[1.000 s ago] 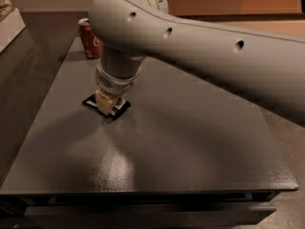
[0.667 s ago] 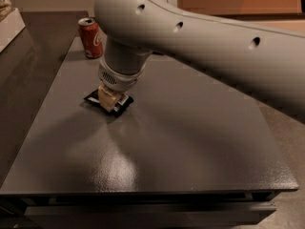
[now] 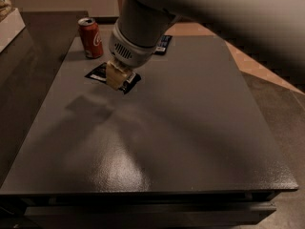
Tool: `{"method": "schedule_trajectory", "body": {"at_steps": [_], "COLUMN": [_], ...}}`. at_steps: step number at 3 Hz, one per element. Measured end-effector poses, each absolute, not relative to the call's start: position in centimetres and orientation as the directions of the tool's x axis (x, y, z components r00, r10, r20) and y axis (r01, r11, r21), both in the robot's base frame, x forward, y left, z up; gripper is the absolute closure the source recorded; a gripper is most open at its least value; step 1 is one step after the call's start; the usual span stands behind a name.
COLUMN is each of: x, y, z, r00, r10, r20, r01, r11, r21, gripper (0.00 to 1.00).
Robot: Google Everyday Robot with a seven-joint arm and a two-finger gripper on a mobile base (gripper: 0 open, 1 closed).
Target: Pick rxbar chocolate
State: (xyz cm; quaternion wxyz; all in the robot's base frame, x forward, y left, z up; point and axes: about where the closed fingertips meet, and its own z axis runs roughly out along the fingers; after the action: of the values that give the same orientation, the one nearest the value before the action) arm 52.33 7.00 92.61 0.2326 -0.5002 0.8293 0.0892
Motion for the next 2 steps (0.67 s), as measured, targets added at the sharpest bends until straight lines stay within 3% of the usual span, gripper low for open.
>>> {"method": "schedule_trajectory", "body": {"at_steps": [2], "x": [53.2], "y": [5.4], "z": [99.4], "r00": [-0.262], "r10": [-0.812], "r20": [-0.522], "r01": [-0.901], "r11": [0.399], "r21": [-0.169], "gripper": [1.0]}}
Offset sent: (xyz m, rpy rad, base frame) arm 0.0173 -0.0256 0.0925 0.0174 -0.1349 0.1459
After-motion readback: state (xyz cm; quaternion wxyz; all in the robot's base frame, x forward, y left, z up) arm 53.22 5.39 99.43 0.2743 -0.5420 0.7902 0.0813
